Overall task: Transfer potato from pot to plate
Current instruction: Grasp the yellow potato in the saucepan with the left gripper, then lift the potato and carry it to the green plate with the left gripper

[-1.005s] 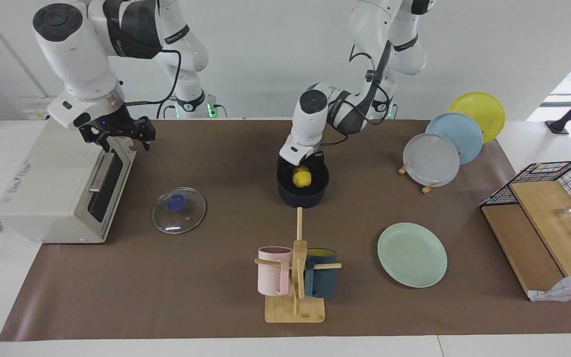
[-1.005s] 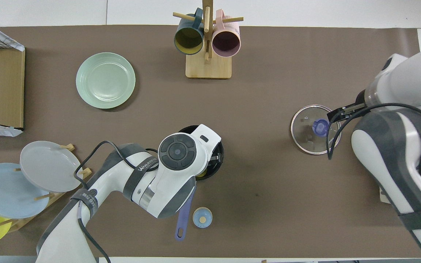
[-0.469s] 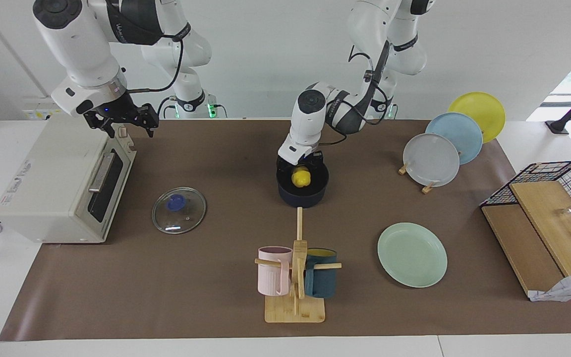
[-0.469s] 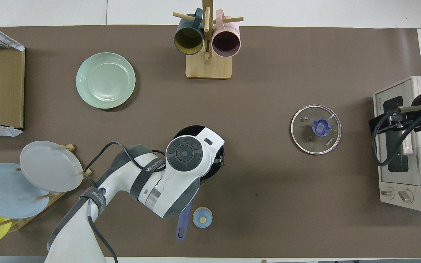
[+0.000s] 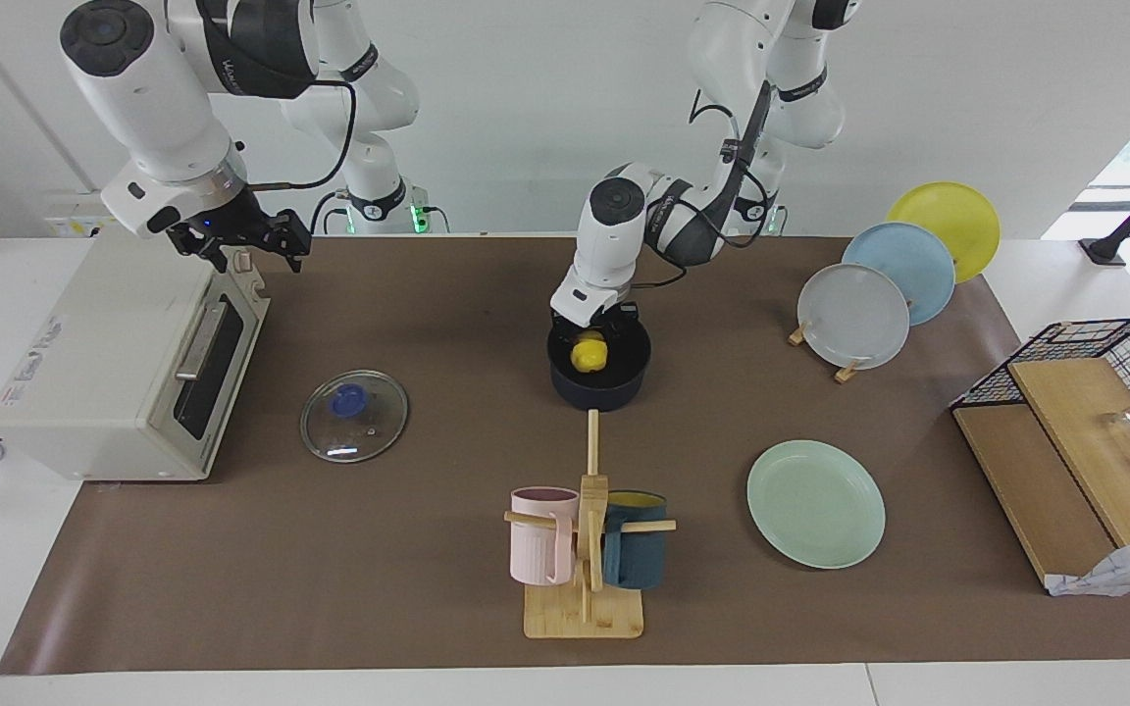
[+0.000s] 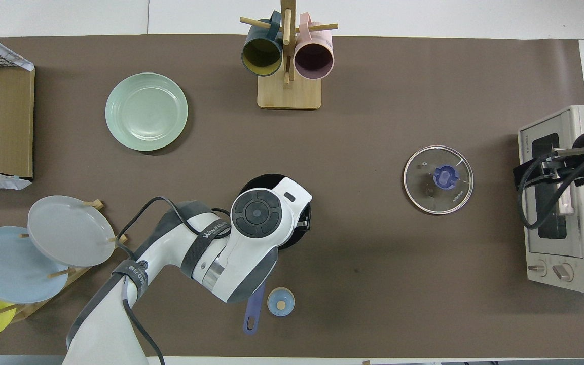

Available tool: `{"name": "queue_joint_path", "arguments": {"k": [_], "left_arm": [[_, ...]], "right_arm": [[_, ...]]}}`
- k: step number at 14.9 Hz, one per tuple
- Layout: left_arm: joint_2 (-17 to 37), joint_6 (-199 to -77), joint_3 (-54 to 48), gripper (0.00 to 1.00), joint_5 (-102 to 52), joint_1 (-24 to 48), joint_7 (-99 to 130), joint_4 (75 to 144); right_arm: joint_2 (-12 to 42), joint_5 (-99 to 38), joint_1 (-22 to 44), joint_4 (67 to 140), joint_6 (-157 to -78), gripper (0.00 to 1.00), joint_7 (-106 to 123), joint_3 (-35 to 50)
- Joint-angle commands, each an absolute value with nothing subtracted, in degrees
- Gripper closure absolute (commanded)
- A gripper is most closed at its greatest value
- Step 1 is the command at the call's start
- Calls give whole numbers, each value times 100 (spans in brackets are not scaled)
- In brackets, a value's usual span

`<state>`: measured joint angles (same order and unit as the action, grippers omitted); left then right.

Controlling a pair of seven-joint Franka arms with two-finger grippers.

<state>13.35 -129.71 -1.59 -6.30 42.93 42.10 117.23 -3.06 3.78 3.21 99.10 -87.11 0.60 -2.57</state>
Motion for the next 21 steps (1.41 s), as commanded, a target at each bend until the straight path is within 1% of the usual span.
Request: {"name": "queue_joint_path", "arguments": {"k": [1, 2, 5, 8, 10, 12, 14, 16, 19, 20, 21], "left_arm": [[1397, -12990, -88, 90, -677, 4255, 4044, 11734], [1397, -12973, -88, 100, -677, 4245, 4026, 11725], [1310, -12711, -53, 100, -677, 4210, 4025, 11576], [1091, -11956, -53, 100, -703, 4026, 4078, 11093], [897, -11245, -35, 100, -869, 3799, 4078, 10585], [896, -10367, -35, 100, -905, 3386, 4052, 9734], [1071, -9706, -35, 100, -879, 2781, 3921, 8951], [1422, -9265, -35, 100, -826, 2086, 2925, 8239], [1721, -9517, -44, 100, -730, 1154, 1701, 8042], [1931, -9849, -35, 100, -642, 969, 1287, 7998], [2160, -10166, -35, 100, -520, 932, 1161, 7998]], "right_arm": [[-501, 264, 299, 10160, -9148, 0, -9, -299], [-484, 264, 299, 10117, -9210, 0, -9, -299], [-343, 255, 281, 9941, -9176, 0, -26, -299], [-325, 255, 150, 9923, -9167, 0, -35, -299], [-316, 237, -96, 9932, -9158, 0, -26, -220], [-334, 150, -9, 9923, -9150, 0, -53, -246], [-334, 149, -61, 9932, -9106, 0, -44, -246], [-334, 141, -53, 9932, -9070, 0, -44, -246], [-334, 141, -96, 9932, -9053, 0, -44, -229], [-334, 141, -114, 9906, -9061, 0, -53, -220], [-325, 141, -114, 9853, -9062, 0, -53, -220]]}}
